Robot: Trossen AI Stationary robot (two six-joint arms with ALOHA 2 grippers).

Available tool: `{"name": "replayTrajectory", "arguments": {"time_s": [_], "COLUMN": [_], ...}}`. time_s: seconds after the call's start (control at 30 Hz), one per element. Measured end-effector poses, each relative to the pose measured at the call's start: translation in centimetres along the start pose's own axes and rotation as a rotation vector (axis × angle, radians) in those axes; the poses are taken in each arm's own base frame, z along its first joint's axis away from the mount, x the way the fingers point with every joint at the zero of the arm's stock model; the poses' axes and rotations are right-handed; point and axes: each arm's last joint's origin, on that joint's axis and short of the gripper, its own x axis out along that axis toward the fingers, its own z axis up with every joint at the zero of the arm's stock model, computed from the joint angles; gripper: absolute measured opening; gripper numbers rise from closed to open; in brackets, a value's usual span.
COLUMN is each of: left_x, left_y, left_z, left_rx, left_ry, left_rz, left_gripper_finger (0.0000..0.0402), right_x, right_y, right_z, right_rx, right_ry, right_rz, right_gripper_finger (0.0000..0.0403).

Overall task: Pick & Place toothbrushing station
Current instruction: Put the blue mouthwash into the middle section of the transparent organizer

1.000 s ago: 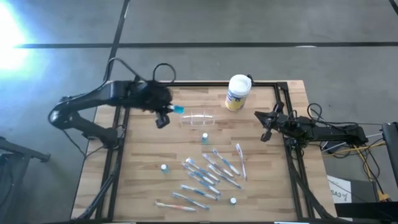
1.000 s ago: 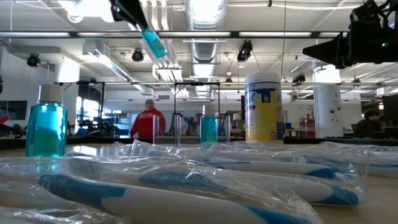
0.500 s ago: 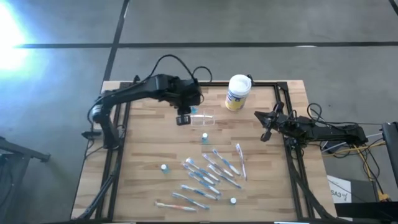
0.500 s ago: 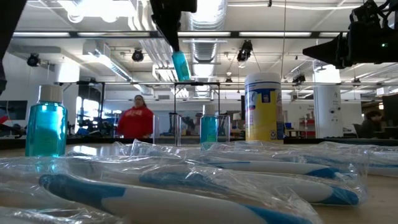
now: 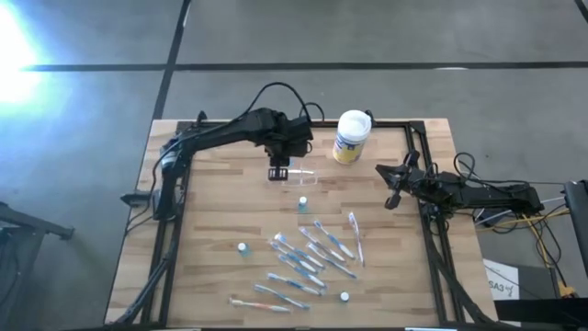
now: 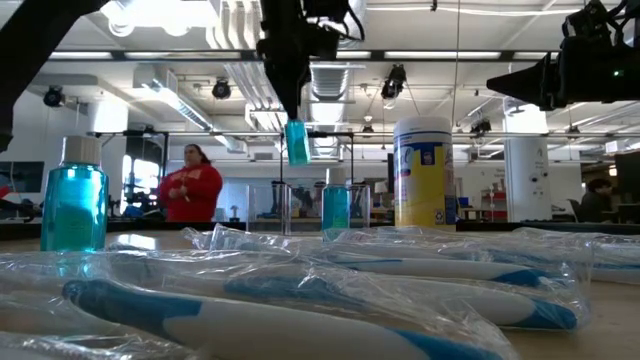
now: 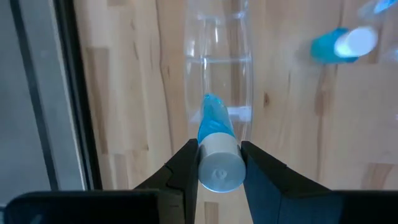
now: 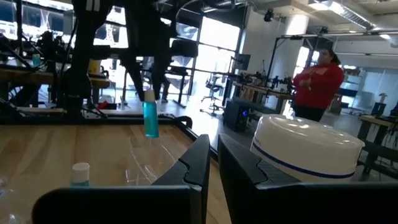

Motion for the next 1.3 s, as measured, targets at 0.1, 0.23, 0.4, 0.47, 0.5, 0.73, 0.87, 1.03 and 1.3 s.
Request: {"name": "replayTrajectory", "arguments": {"time_s": [0.1, 0.23, 0.4, 0.47, 0.5, 0.73, 0.87, 1.03, 1.3], "left_x": [0.9, 2.3, 3.1, 3.7, 3.9, 5.1, 5.6, 6.0, 6.1], "left_y": [0.3, 0.3, 0.3, 0.3, 0.3, 0.2, 0.1, 0.1, 0.1], "left_z": [0.2, 0.6, 0.8, 1.0, 1.1, 1.5, 1.7, 1.9, 1.9], "left_rx": [-0.001, 0.022, 0.046, 0.051, 0.054, 0.109, 0.163, 0.191, 0.237], "left_ry": [0.021, 0.051, 0.062, 0.069, 0.071, 0.091, 0.090, 0.085, 0.084], "left_rz": [-0.006, -0.016, -0.021, -0.024, -0.025, -0.034, -0.037, -0.037, -0.038], "left_gripper_finger": [0.0099, 0.0099, 0.0099, 0.0099, 0.0099, 0.0099, 0.0099, 0.0099, 0.0099], "right_x": [0.0, 0.0, 0.0, 0.0, 0.0, 0.0, 0.0, 0.0, 0.0], "right_y": [0.0, 0.0, 0.0, 0.0, 0.0, 0.0, 0.0, 0.0, 0.0], "right_z": [0.0, 0.0, 0.0, 0.0, 0.0, 0.0, 0.0, 0.0, 0.0], "right_rx": [0.000, -0.003, -0.003, -0.003, -0.003, -0.003, -0.003, -0.003, -0.003], "right_ry": [0.000, 0.000, 0.000, 0.000, 0.000, 0.000, -0.001, -0.001, -0.001], "right_rz": [0.000, 0.000, 0.000, 0.000, 0.000, 0.000, 0.000, 0.001, 0.001], "right_gripper_finger": [0.0031, 0.0031, 0.0031, 0.0031, 0.0031, 0.0031, 0.0031, 0.0031, 0.0031]}}
